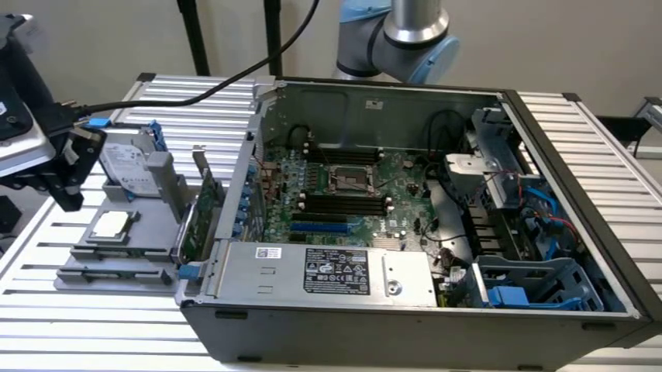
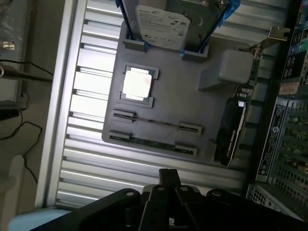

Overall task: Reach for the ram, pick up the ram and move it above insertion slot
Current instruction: 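Pick up the ram and move it above insertion slot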

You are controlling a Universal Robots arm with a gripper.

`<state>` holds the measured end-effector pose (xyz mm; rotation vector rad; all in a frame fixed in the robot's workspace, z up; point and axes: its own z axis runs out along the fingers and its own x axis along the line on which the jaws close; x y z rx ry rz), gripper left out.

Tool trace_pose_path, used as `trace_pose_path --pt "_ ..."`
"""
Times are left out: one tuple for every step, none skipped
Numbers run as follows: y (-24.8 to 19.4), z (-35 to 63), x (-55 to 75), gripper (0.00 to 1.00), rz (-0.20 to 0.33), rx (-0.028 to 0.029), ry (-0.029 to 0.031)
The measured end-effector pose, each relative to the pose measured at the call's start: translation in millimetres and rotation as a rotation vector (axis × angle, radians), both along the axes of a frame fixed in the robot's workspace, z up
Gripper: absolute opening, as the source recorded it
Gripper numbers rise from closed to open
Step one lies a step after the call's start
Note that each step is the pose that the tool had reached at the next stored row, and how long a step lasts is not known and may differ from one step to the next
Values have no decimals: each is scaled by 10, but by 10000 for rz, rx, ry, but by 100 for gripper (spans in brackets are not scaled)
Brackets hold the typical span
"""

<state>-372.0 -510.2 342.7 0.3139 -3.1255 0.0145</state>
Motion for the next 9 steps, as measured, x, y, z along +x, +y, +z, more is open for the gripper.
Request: trace_pose_path --pt "0 -6 0 11 180 0 -1" --pt "0 -12 0 11 370 1 -1" --pt "0 -17 0 11 551 1 0" --pt "0 -22 0 11 730 0 0" --pt "0 -27 0 11 910 0 0" --pt "0 -33 0 11 1090 0 -1" --pt "0 -38 0 11 1281 1 0" --pt "0 -44 0 11 1461 1 -1" --pt "0 -48 0 11 1640 0 0"
